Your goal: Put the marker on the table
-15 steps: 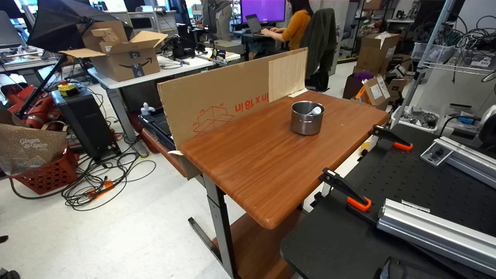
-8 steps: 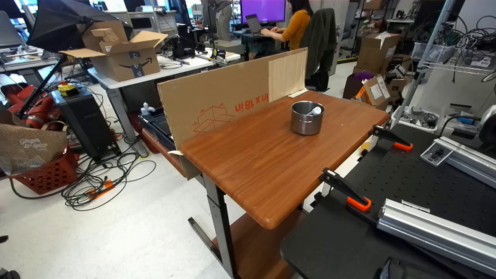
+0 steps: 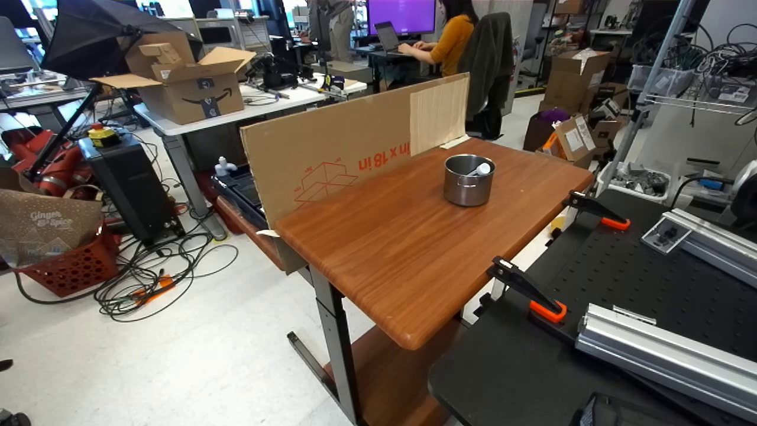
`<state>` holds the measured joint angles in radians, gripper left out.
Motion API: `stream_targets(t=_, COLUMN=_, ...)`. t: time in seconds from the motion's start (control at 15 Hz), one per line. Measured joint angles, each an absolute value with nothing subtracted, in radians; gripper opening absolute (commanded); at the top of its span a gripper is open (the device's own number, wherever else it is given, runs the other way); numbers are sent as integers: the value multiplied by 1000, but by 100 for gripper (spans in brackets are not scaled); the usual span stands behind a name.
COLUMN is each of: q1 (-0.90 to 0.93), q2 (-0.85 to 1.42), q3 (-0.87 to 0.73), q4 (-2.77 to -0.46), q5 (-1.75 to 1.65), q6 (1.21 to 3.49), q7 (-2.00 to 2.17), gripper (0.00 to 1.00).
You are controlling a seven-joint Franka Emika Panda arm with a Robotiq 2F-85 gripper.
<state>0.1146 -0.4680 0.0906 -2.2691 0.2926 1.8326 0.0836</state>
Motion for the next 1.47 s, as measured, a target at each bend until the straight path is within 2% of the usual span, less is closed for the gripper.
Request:
stream_targets(t=0.93, q1=50, q2=-100, q3=47, q4=-2320, q5=210, q6=2107, q7=52, gripper=100)
stream_targets(t=1.47, q1=9, q2=61, q3=-5, q4=-2289, q5=117, q6=2163, q7=76, gripper=100)
